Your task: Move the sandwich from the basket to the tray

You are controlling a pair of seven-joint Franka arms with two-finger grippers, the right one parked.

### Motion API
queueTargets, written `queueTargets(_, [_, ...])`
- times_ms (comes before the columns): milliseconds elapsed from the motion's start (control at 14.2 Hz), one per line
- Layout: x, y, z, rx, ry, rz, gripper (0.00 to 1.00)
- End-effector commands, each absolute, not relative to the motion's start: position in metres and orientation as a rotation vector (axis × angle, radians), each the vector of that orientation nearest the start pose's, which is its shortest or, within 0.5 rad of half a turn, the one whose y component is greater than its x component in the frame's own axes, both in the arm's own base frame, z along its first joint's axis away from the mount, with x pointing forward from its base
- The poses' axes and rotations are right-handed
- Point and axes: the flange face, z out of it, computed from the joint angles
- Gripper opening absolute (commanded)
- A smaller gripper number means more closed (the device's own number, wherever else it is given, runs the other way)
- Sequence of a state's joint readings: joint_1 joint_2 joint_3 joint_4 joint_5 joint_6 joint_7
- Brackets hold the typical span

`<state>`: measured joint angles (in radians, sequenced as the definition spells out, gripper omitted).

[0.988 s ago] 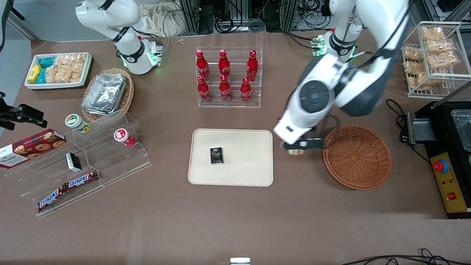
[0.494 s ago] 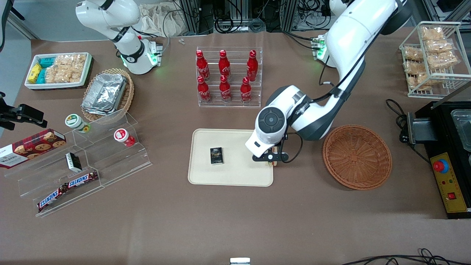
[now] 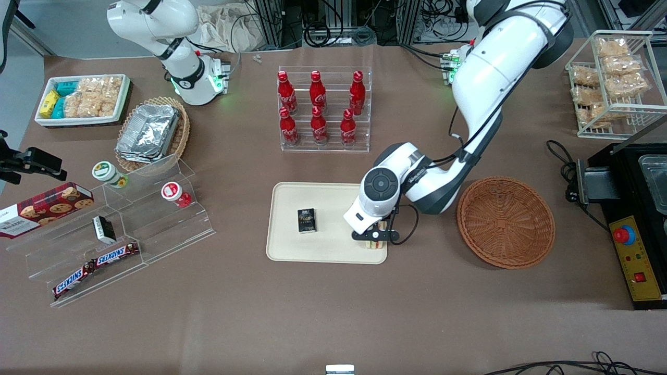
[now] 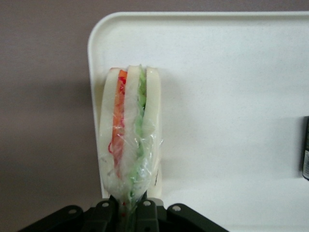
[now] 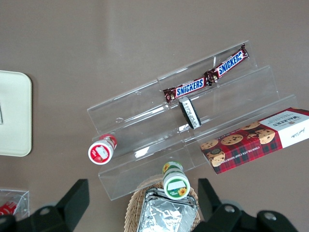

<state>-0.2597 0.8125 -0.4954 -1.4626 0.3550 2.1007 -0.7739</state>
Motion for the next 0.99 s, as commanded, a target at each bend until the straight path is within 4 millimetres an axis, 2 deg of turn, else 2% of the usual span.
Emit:
queueTargets(0, [0.566, -0.435, 0.228, -3.127, 0.105, 0.112, 0.19])
queueTargets(71, [0.566, -0.434, 0.23, -3.126, 0.103, 0.111, 0.43])
queueTargets(141, [0.568, -0.431, 0.232, -3.123, 0.099, 0.113, 0.81])
queueTargets(212, [0.568, -0.431, 0.238, -3.117, 0.096, 0.113, 1.0])
queueTargets(424, [0.564, -0.431, 0.259, -3.095, 0.103, 0.109, 1.0])
queueTargets(494, [0.562, -0.431, 0.274, -3.08, 0.112, 0.104, 1.0])
queueTargets(565, [0.558, -0.43, 0.297, -3.06, 0.118, 0.094, 1.0])
queueTargets(706, [0.543, -0.425, 0.357, -3.005, 0.141, 0.08, 1.0])
queueTargets(776, [0.534, -0.415, 0.385, -2.986, 0.129, 0.092, 1.0])
queueTargets(918, [0.526, -0.366, 0.438, -3.016, 0.168, 0.17, 1.0])
